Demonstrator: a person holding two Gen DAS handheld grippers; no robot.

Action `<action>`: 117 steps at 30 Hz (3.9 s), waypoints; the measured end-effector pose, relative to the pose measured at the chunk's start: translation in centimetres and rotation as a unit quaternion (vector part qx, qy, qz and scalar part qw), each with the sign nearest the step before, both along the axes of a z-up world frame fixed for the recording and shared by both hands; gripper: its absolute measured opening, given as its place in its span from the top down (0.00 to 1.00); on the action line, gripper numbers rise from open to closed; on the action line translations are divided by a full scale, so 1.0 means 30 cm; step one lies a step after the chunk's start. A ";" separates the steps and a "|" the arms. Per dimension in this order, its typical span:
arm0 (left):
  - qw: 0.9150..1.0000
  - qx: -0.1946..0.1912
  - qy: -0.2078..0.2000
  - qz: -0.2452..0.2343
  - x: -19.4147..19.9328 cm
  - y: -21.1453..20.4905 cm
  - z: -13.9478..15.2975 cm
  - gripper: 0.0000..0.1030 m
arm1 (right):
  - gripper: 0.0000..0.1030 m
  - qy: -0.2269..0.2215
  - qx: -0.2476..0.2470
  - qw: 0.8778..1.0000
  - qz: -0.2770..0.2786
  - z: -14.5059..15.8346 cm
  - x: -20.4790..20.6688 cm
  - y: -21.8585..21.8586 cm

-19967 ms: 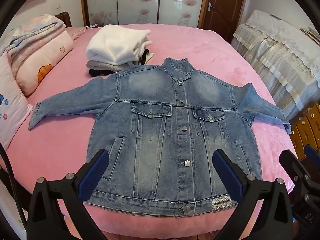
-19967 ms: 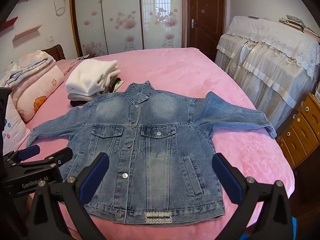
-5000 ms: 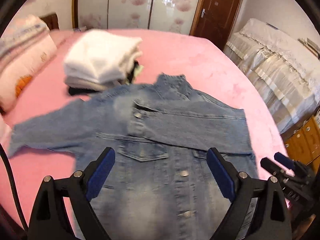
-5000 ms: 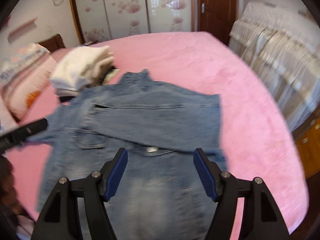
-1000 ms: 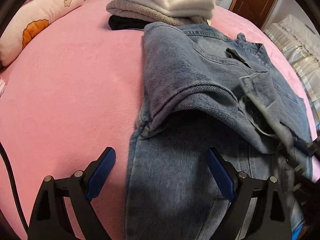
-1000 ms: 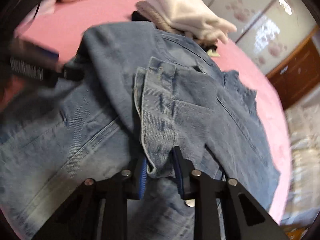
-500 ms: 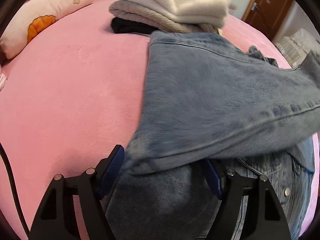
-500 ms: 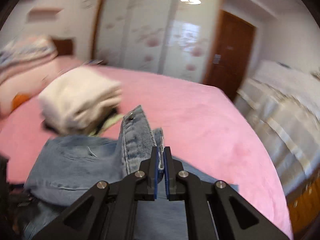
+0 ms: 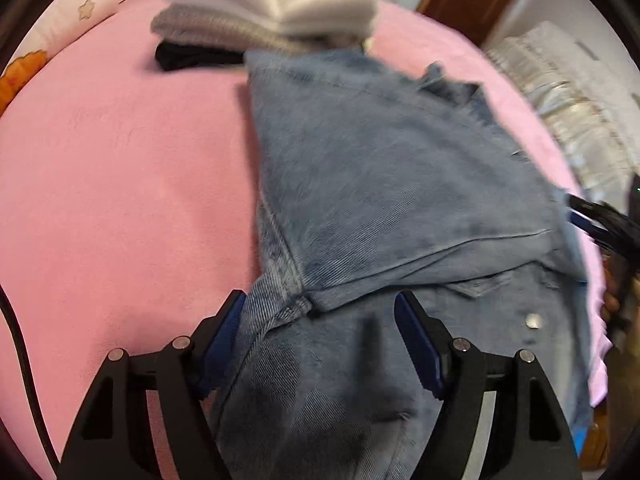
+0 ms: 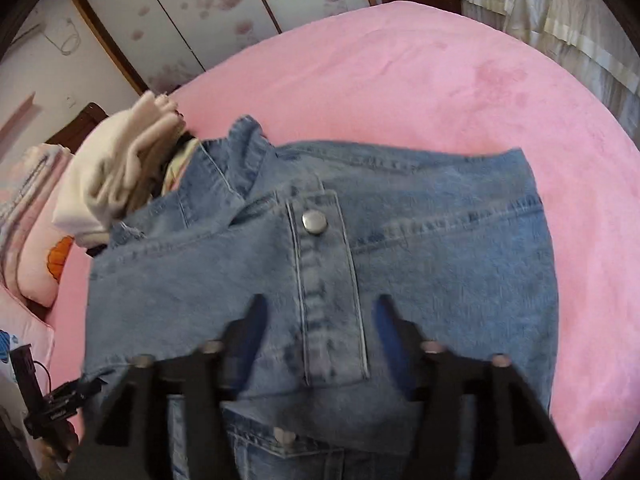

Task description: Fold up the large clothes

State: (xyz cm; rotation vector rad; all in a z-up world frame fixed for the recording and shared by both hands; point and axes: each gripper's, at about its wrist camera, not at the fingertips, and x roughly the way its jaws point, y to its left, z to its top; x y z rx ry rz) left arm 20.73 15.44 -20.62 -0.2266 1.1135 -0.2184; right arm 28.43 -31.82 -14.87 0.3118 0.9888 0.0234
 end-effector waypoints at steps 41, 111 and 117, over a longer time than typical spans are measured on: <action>0.998 0.006 -0.005 0.064 0.421 0.029 -0.091 0.21 | 0.77 -0.245 -0.230 0.915 0.225 0.345 0.003 0.513; 0.992 0.058 -0.068 0.090 0.115 -0.204 0.061 0.48 | 0.97 -0.055 -0.095 0.987 0.119 -0.044 -0.134 0.576; 0.988 0.126 -0.047 0.076 0.122 -0.235 -0.051 0.48 | 1.00 -0.035 -0.109 0.985 0.130 -0.155 -0.159 0.578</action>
